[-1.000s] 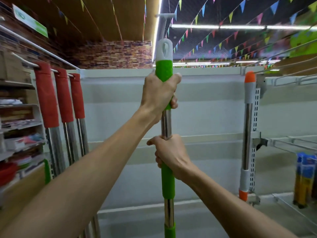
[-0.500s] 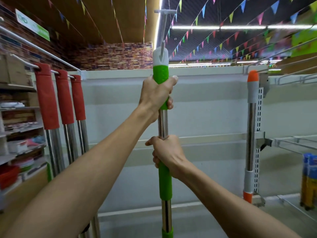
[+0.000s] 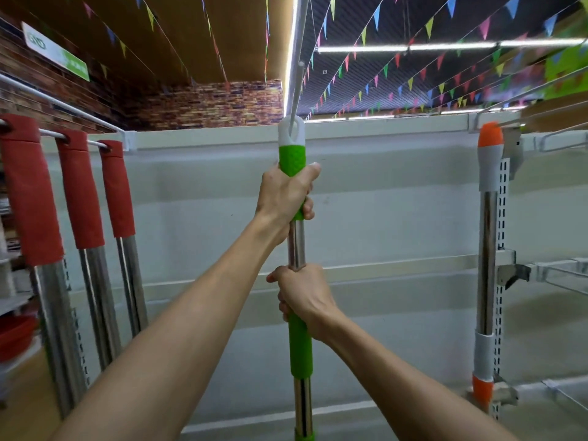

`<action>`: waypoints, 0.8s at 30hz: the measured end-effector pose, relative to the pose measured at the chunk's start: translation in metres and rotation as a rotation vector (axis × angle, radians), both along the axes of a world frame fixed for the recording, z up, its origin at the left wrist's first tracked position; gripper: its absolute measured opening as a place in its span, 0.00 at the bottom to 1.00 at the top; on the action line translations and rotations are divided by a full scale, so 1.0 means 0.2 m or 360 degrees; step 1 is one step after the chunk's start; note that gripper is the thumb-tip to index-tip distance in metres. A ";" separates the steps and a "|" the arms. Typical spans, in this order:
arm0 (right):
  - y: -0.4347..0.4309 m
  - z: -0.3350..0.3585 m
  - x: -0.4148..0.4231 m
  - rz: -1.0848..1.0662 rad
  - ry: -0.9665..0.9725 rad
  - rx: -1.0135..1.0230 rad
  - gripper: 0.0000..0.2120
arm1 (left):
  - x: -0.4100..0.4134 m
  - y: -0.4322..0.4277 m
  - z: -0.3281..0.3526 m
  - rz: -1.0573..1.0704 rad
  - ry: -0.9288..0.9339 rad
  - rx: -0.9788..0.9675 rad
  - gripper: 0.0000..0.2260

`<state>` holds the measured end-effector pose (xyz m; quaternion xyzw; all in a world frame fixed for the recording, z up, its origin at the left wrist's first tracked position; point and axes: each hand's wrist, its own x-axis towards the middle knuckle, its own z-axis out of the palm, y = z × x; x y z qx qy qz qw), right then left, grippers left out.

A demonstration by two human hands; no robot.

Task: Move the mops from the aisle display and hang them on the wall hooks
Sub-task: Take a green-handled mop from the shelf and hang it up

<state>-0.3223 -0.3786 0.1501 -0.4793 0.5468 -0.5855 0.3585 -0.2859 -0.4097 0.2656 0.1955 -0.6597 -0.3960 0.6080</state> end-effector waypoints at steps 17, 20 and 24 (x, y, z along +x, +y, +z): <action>-0.30 -0.03 -0.09 0.0051 -0.0045 -0.0008 0.03 | -0.06 -0.28 -0.02 0.0157 -0.0060 -0.0056 0.09; -0.27 -0.02 -0.10 0.0065 -0.0064 -0.0019 0.09 | -0.03 -0.26 -0.02 0.0181 -0.0192 -0.0141 0.06; -0.19 -0.06 -0.12 -0.0039 0.0213 -0.0098 0.17 | 0.07 -0.22 -0.08 0.0223 -0.0336 -0.0138 0.15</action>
